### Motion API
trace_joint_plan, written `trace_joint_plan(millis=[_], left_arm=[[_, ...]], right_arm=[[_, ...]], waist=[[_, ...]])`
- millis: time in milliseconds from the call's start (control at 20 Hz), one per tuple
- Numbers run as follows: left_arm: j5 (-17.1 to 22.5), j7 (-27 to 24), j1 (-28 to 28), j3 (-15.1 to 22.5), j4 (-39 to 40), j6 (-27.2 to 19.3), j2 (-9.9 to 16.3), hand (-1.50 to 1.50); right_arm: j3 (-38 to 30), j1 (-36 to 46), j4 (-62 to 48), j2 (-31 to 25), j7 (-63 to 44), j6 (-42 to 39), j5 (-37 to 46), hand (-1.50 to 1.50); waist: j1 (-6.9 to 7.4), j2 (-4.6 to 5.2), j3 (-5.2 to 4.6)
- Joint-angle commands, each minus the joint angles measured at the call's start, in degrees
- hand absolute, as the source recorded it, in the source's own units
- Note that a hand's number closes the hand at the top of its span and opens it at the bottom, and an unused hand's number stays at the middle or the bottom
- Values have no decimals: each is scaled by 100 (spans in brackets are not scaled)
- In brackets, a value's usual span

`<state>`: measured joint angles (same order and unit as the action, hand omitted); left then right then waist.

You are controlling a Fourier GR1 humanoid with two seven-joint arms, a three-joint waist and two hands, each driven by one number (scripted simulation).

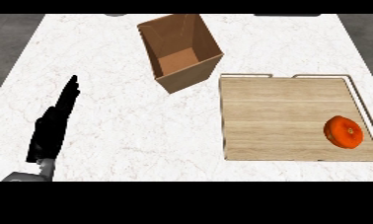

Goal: Pick the squash from the tray and place it in the cardboard box

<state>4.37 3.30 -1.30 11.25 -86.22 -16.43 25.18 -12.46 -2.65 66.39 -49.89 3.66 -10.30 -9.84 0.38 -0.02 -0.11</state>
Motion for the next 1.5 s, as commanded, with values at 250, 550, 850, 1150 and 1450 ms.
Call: trace_joint_plan(millis=[250, 550, 850, 1150, 1450], left_arm=[[-245, -10, -58, 32, 187, 12, -266, 0], [-493, 214, 346, -105, -438, 42, -321, 0], [-469, 267, 231, -386, -389, 358, -383, 0], [-617, 237, 64, -733, -174, 745, -536, 0], [-1038, 429, -24, -665, -287, 534, -923, 0]], right_arm=[[675, -52, 1314, -218, -1729, -1018, 14, -150], [481, 99, 1591, 74, -2652, -964, 293, -150], [674, 46, 2010, 587, -3238, -913, 792, -150], [321, 331, 1068, 925, -2601, -1269, 1394, -150], [346, 142, 1412, 1395, -2649, -1159, 1825, -150]], waist=[[-79, -5, 3], [-36, -8, 9], [-40, -9, 9], [-34, 1, 11], [-52, -2, 11]])
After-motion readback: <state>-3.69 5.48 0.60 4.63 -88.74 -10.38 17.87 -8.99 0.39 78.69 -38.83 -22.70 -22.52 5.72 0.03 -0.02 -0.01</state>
